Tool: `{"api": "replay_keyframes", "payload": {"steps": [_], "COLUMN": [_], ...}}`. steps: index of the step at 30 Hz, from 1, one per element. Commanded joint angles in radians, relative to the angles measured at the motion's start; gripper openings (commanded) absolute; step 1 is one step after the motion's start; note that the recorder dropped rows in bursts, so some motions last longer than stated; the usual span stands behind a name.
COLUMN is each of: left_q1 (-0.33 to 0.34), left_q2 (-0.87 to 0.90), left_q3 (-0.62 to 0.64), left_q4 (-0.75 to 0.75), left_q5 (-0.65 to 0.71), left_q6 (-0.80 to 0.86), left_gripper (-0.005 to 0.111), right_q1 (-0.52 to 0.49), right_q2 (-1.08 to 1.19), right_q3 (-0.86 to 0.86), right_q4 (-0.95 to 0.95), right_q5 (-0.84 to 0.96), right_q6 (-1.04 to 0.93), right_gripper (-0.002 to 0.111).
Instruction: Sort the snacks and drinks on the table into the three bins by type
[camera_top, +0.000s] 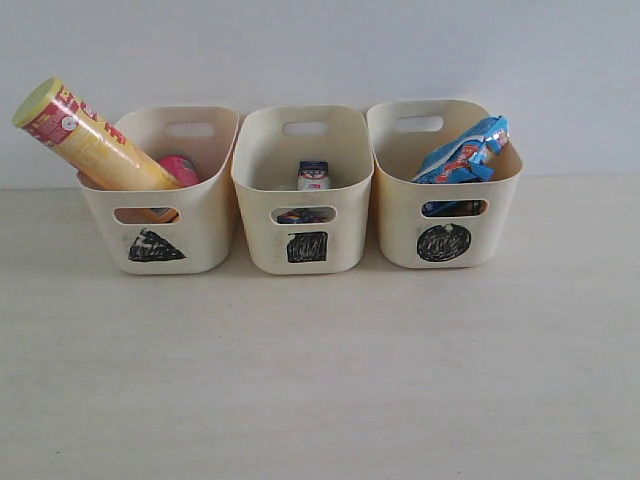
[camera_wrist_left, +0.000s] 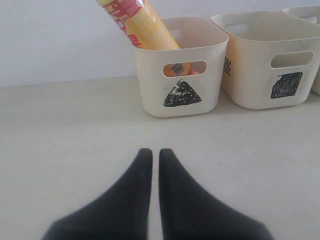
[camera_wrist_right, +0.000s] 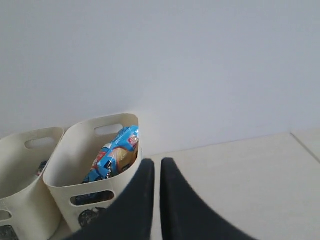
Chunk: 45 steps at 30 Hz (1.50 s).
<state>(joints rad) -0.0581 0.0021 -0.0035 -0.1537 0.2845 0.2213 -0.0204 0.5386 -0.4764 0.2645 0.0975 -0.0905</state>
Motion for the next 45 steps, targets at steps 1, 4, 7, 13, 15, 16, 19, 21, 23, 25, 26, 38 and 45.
{"api": "replay_keyframes", "payload": {"steps": [1, 4, 7, 13, 15, 16, 19, 21, 23, 25, 26, 38, 45], "left_q1": [-0.001, -0.001, -0.001, -0.001, -0.001, -0.001, -0.001, -0.001, -0.001, -0.001, -0.001, -0.001, -0.001], "left_q2": [-0.002, -0.002, -0.002, -0.002, -0.002, -0.002, -0.002, -0.002, -0.002, -0.002, -0.002, -0.002, -0.002], "left_q3": [0.004, 0.004, 0.004, 0.004, 0.004, 0.004, 0.004, 0.004, 0.004, 0.004, 0.004, 0.004, 0.004], "left_q4": [-0.006, -0.006, -0.006, -0.006, -0.006, -0.006, -0.006, -0.006, -0.006, -0.006, -0.006, -0.006, -0.006], "left_q5": [0.000, 0.000, 0.000, 0.000, 0.000, 0.000, 0.000, 0.000, 0.000, 0.000, 0.000, 0.000, 0.000], "left_q6": [0.005, 0.005, 0.005, 0.005, 0.005, 0.005, 0.005, 0.005, 0.005, 0.005, 0.005, 0.005, 0.005], "left_gripper": [0.004, 0.004, 0.004, 0.004, 0.004, 0.004, 0.004, 0.004, 0.004, 0.004, 0.004, 0.004, 0.004], "right_q1": [-0.006, -0.008, -0.008, -0.008, -0.008, -0.008, -0.008, -0.008, -0.008, -0.008, -0.008, -0.008, -0.008], "right_q2": [-0.094, -0.175, -0.265, -0.404, -0.444, -0.462, -0.531, -0.539, -0.539, -0.539, -0.539, -0.539, -0.539], "right_q3": [0.004, 0.042, 0.128, 0.296, 0.359, 0.381, 0.451, 0.476, 0.476, 0.476, 0.476, 0.476, 0.476], "right_q4": [-0.146, -0.150, -0.150, -0.159, -0.186, -0.199, -0.225, -0.225, -0.225, -0.225, -0.225, -0.225, -0.225], "right_q5": [0.028, 0.099, 0.141, 0.169, 0.179, 0.179, 0.179, 0.181, 0.210, 0.255, 0.255, 0.258, 0.258], "right_q6": [-0.129, -0.195, -0.150, 0.048, 0.121, 0.152, 0.201, 0.196, 0.137, 0.084, 0.084, 0.059, 0.061], "right_gripper": [0.001, 0.001, 0.001, 0.001, 0.001, 0.001, 0.001, 0.001, 0.001, 0.001, 0.001, 0.001, 0.001]}}
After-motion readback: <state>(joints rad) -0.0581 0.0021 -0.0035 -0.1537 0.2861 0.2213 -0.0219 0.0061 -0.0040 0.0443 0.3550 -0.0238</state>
